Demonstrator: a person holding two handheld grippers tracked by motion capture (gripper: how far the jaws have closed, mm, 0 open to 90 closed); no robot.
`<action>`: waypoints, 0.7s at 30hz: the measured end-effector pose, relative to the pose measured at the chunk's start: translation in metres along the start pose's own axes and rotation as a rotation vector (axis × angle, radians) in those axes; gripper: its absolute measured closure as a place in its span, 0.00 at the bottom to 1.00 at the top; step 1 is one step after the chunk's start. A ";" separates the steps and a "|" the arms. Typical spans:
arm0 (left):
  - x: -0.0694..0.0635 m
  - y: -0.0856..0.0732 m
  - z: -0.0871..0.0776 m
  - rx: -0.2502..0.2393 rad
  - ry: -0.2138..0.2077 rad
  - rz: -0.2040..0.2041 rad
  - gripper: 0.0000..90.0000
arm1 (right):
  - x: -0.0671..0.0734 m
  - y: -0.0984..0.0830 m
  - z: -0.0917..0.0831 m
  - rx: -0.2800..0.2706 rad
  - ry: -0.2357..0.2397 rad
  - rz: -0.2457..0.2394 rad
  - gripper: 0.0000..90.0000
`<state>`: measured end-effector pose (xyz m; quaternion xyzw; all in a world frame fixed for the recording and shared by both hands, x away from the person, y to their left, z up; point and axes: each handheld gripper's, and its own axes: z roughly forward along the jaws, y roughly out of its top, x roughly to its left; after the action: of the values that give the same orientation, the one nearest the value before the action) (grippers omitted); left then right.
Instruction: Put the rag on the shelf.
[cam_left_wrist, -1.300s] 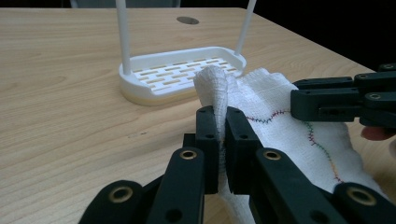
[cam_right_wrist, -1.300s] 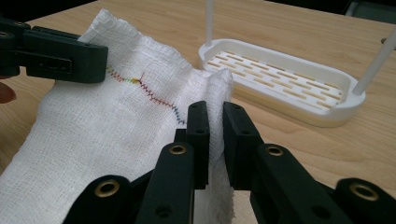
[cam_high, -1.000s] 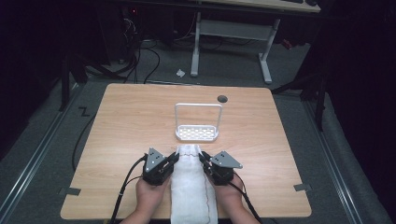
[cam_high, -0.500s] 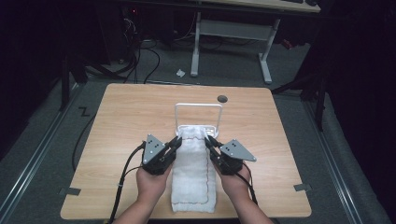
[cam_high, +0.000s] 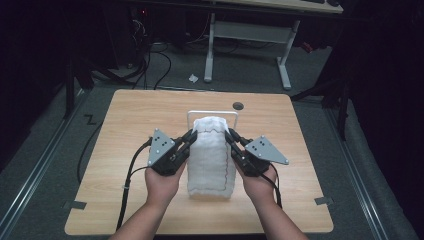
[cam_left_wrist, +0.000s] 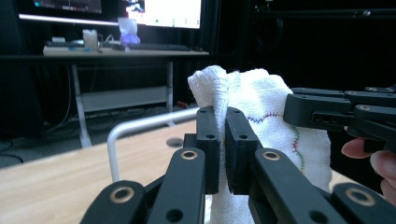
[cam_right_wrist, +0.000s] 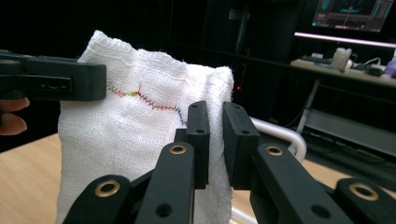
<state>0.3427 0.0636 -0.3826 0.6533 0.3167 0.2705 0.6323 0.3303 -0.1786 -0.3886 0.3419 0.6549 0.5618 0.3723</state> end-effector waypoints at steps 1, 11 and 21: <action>0.001 0.004 0.001 -0.007 0.003 0.005 0.96 | -0.001 0.004 0.000 -0.005 0.000 0.001 0.91; 0.011 0.030 0.008 -0.056 -0.001 0.031 0.96 | -0.009 0.032 0.006 -0.052 -0.012 -0.019 0.91; 0.016 0.039 0.015 -0.071 -0.028 0.031 0.95 | -0.012 0.040 0.009 -0.060 -0.007 -0.012 0.91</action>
<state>0.3669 0.0659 -0.3451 0.6390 0.2879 0.2822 0.6551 0.3452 -0.1792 -0.3483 0.3287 0.6384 0.5778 0.3880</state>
